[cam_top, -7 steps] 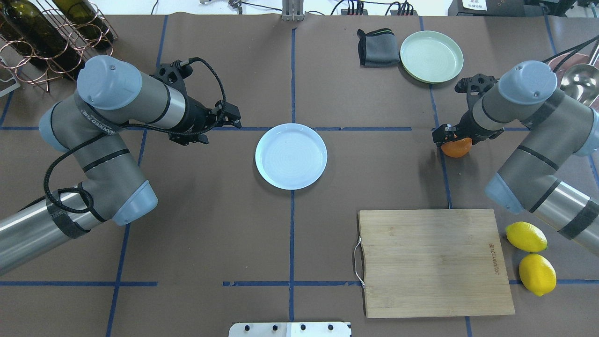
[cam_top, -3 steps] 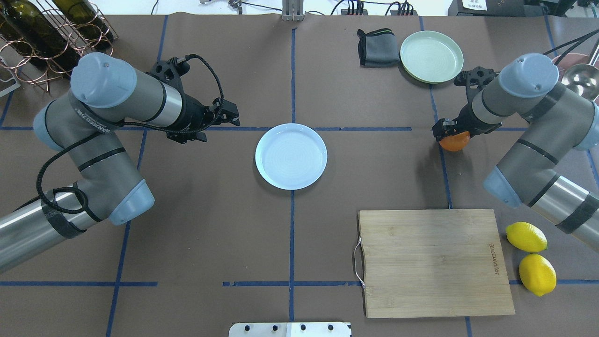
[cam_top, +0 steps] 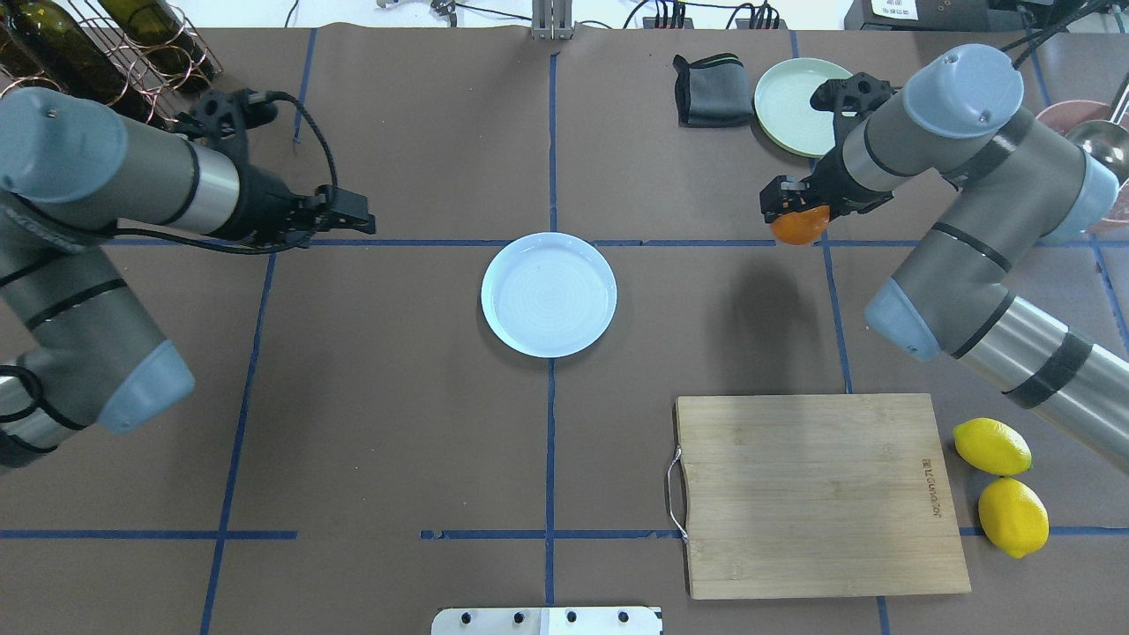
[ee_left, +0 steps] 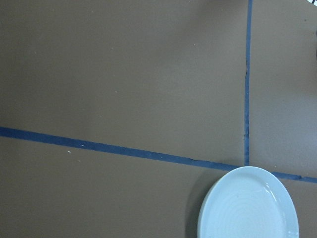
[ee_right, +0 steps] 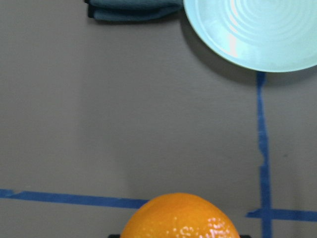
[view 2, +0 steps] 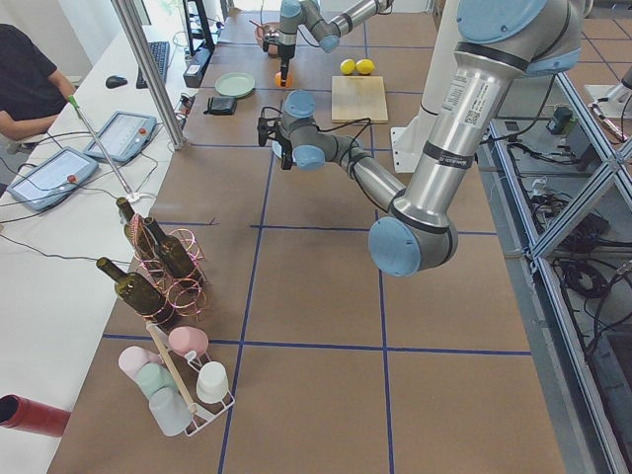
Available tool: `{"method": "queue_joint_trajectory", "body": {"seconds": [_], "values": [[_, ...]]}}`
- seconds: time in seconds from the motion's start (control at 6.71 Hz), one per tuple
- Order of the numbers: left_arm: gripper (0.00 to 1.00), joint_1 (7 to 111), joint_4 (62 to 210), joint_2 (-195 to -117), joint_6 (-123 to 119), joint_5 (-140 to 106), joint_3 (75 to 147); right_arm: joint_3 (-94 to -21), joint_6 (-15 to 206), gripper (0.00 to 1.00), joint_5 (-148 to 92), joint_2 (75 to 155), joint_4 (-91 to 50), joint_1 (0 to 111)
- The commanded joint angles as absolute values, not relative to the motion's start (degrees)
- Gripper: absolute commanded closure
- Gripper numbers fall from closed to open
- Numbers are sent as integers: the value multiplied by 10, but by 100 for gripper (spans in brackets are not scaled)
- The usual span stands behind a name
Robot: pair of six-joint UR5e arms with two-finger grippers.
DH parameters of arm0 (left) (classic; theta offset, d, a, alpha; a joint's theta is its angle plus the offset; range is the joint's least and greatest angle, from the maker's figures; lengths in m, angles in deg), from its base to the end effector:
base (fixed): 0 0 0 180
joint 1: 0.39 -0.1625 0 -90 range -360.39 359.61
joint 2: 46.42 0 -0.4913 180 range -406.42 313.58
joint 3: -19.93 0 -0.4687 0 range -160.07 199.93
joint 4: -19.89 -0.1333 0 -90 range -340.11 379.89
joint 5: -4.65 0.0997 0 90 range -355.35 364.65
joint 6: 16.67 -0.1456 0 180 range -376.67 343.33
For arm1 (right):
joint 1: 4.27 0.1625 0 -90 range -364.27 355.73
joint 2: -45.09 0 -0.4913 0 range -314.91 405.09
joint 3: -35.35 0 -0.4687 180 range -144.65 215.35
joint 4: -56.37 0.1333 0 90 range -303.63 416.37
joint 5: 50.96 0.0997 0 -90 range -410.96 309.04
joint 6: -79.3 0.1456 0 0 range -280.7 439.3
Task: Pick orange to plate
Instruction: 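Lift the orange with the right gripper toward the plate while left arm withdraws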
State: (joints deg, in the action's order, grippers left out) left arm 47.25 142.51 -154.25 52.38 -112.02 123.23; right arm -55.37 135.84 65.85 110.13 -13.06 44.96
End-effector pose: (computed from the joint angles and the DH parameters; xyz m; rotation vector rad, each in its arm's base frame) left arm 0.4298 -0.5722 0.3560 0.2707 1.1339 -0.1531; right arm -0.4663 -0.6444 0.4226 0.1911 -0.8854 0.0674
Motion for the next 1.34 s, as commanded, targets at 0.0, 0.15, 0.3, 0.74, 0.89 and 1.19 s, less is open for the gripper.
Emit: {"method": "queue_joint_trajectory", "body": {"seconds": [0.0,0.15,0.3,0.74,0.89,1.19], "values": [[0,562,1419,-1473,390,-1163,1258,-561,1475,100,652,1042,-130,397],[0,580,1421,-1449,320,-1164,1257,-561,1517,100,636,1014,-131,373],[0,606,1427,-1423,270,-1164,1257,-557,1550,100,597,993,-132,339],[0,633,1468,-1355,218,-1162,1237,-453,1571,100,509,902,-140,272],[0,639,1466,-1354,210,-1163,1236,-410,1571,100,504,877,-140,263],[0,641,1464,-1354,208,-1163,1228,-401,1567,40,501,875,-141,259]]}}
